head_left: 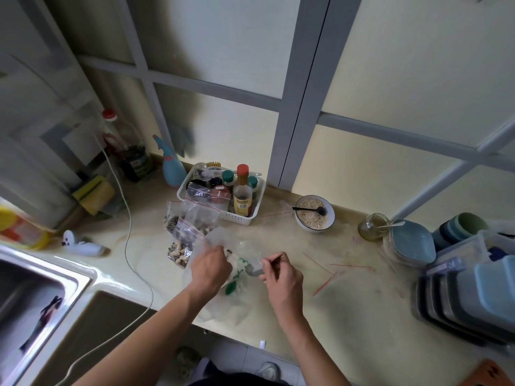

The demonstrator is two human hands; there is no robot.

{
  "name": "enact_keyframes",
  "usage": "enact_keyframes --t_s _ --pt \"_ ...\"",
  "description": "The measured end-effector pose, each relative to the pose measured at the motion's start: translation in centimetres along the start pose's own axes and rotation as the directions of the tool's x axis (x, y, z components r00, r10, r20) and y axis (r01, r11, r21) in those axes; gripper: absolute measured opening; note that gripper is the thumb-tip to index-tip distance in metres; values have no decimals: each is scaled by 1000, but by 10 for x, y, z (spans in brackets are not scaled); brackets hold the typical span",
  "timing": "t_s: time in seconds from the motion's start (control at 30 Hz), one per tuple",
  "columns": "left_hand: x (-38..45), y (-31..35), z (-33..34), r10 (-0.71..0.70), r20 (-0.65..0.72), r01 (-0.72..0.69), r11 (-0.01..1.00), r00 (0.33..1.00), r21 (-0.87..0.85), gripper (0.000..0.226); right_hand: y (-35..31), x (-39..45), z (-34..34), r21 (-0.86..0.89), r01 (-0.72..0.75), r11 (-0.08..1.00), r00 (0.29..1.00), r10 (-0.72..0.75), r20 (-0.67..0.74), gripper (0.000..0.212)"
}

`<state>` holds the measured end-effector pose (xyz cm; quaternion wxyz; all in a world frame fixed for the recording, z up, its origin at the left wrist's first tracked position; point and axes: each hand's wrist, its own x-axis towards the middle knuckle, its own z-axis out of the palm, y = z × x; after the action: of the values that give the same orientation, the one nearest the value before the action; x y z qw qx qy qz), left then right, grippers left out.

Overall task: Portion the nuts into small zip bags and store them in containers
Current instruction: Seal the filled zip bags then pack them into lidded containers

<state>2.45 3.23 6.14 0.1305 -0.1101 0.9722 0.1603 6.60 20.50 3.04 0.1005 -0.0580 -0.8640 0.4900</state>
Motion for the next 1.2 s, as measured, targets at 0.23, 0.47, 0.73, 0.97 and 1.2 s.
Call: enact_keyframes --t_s 0.23,0.47,0.73,0.97,1.2 --pt "-1 -12 7 118 97 -129 984 988 120 29 -2 -4 29 122 -225 967 972 214 94 16" --pt "2 -18 9 199 99 -204 977 975 54 43 -6 -2 51 319 -522 791 851 510 127 24" --pt "11 -5 -40 257 -161 -288 933 953 -214 19 -18 2 75 358 -519 777 841 538 51 24" --pt "42 -28 -42 553 38 -542 796 832 271 84 -19 -2 89 252 -396 883 912 411 -6 26" --pt "64 -22 -41 365 -170 -402 856 915 -325 9 -15 -4 87 142 -338 930 928 355 -116 18"
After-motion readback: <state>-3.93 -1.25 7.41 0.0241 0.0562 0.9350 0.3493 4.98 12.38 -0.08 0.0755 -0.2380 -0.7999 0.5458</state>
